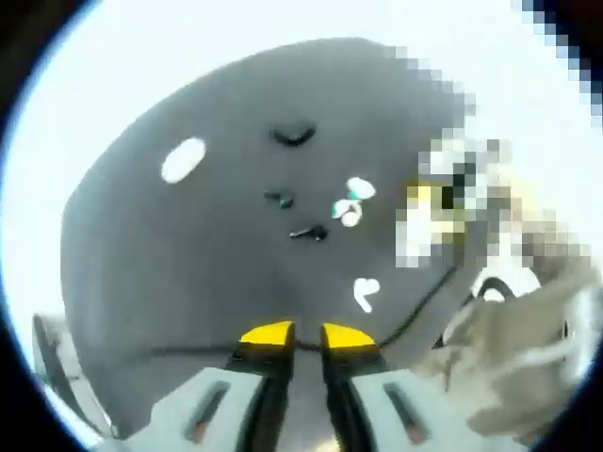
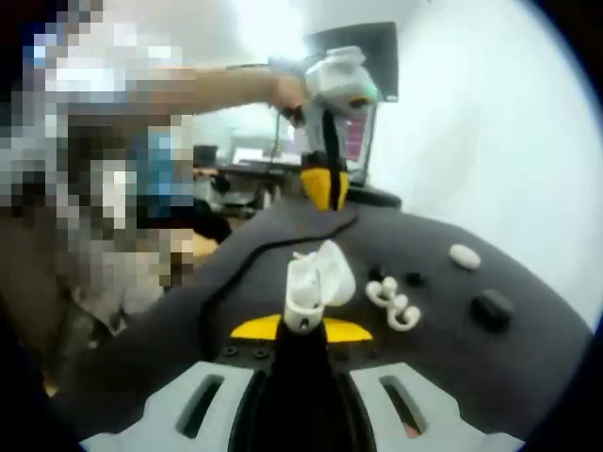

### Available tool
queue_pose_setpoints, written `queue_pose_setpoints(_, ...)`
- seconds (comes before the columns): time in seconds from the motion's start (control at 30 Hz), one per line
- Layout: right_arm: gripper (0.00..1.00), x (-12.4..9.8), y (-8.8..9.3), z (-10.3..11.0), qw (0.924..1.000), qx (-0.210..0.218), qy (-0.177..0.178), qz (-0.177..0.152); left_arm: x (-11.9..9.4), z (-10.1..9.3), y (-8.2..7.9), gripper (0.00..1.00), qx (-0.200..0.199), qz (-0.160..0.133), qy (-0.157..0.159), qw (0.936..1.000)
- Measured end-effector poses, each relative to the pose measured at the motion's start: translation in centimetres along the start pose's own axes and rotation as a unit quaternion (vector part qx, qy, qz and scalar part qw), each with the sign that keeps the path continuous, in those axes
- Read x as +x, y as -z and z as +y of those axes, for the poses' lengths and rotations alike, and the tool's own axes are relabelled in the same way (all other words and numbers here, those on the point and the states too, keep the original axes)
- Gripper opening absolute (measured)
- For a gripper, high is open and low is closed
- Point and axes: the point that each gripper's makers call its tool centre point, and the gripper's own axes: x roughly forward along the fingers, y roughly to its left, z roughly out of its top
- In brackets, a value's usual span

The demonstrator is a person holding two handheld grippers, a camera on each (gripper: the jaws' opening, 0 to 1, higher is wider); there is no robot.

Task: Pick up three earphones and place each one into its charging case using tactile feedback, ensure that each earphone is properly inserted and securely positioned inside the case.

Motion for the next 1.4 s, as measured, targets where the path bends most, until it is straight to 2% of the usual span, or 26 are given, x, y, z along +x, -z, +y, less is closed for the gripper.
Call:
queue_pose_setpoints(0.03, 0.17, 0.0, 0.0, 0.0, 1.0000, 0.000, 0.000, 0.000, 0.0, 0.2, 0.0, 0.14, 0.019, -0.005, 0.009, 0.9998)
queue_pose_setpoints(0.07, 0.17, 0.0, 0.0, 0.0, 1.0000, 0.001, -0.001, 0.000, 0.1, 0.5, -0.3, 0.14, 0.079, -0.028, 0.011, 0.9964)
queue_pose_setpoints(0.1, 0.17, 0.0, 0.0, 0.0, 1.0000, 0.002, -0.001, -0.001, 0.1, 0.5, -0.9, 0.15, 0.130, -0.054, 0.013, 0.9899)
queue_pose_setpoints(0.17, 0.17, 0.0, 0.0, 0.0, 1.0000, 0.002, 0.000, -0.001, -0.1, -0.2, -2.1, 0.17, 0.206, -0.117, 0.022, 0.9712)
queue_pose_setpoints(0.2, 0.17, 0.0, 0.0, 0.0, 1.0000, 0.003, 0.000, -0.001, -0.2, -0.5, -2.7, 0.21, 0.219, -0.146, 0.024, 0.9643)
queue_pose_setpoints(0.23, 0.17, 0.1, 0.0, 0.0, 1.0000, 0.005, 0.000, -0.001, -0.2, -0.7, -2.9, 0.22, 0.223, -0.159, 0.028, 0.9612)
queue_pose_setpoints(0.33, 0.17, 0.1, -0.1, 0.0, 1.0000, 0.007, 0.000, -0.001, 0.2, -1.1, -2.8, 0.27, 0.229, -0.181, 0.059, 0.9546)
queue_pose_setpoints(0.37, 0.17, 0.1, -0.1, -0.1, 1.0000, 0.008, 0.001, -0.001, 0.5, -1.2, -2.6, 0.28, 0.233, -0.183, 0.069, 0.9527)
queue_pose_setpoints(0.4, 0.17, 0.2, -0.1, -0.1, 1.0000, 0.008, 0.001, -0.001, 0.9, -0.8, -2.4, 0.27, 0.230, -0.181, 0.071, 0.9534)
queue_pose_setpoints(0.5, 0.17, 0.2, -0.1, -0.1, 1.0000, 0.009, 0.001, -0.001, 1.7, -0.8, -1.8, 0.22, 0.242, -0.173, 0.088, 0.9505)
queue_pose_setpoints(0.57, 0.17, 0.2, -0.1, -0.1, 1.0000, 0.009, 0.001, -0.002, 2.0, -1.0, -2.0, 0.20, 0.248, -0.179, 0.105, 0.9462)
queue_pose_setpoints(0.6, 0.17, 0.2, -0.1, -0.1, 0.9999, 0.010, 0.001, -0.002, 2.0, -1.5, -2.3, 0.20, 0.244, -0.187, 0.127, 0.9431)
queue_pose_setpoints(0.67, 0.17, 0.2, -0.1, 0.0, 1.0000, 0.010, 0.001, -0.002, 2.0, -1.9, -2.7, 0.18, 0.231, -0.190, 0.148, 0.9426)
queue_pose_setpoints(0.77, 0.17, 0.2, -0.2, 0.0, 0.9999, 0.010, 0.001, -0.002, 2.3, -3.0, -2.8, 0.17, 0.238, -0.174, 0.187, 0.9373)
queue_pose_setpoints(0.8, 0.17, 0.1, -0.2, 0.0, 0.9999, 0.010, 0.001, -0.002, 2.4, -3.6, -2.5, 0.17, 0.237, -0.159, 0.211, 0.9349)
queue_pose_setpoints(0.87, 0.17, 0.1, -0.2, 0.1, 0.9999, 0.010, 0.000, -0.002, 2.7, -4.4, -2.2, 0.17, 0.230, -0.137, 0.235, 0.9346)
queue_pose_setpoints(1.13, 0.17, 0.0, -0.2, 0.3, 0.9999, 0.010, -0.001, -0.002, 4.2, -4.4, -2.6, 0.14, 0.234, -0.116, 0.243, 0.9342)
queue_pose_setpoints(1.3, 0.17, -0.1, -0.3, 0.3, 0.9999, 0.011, -0.002, -0.002, 4.1, -5.0, -2.1, 0.13, 0.229, -0.105, 0.267, 0.9304)
queue_pose_setpoints(1.4, 0.17, -0.1, -0.3, 0.5, 0.9999, 0.011, -0.002, -0.002, 4.5, -5.3, -1.9, 0.13, 0.222, -0.096, 0.273, 0.9311)
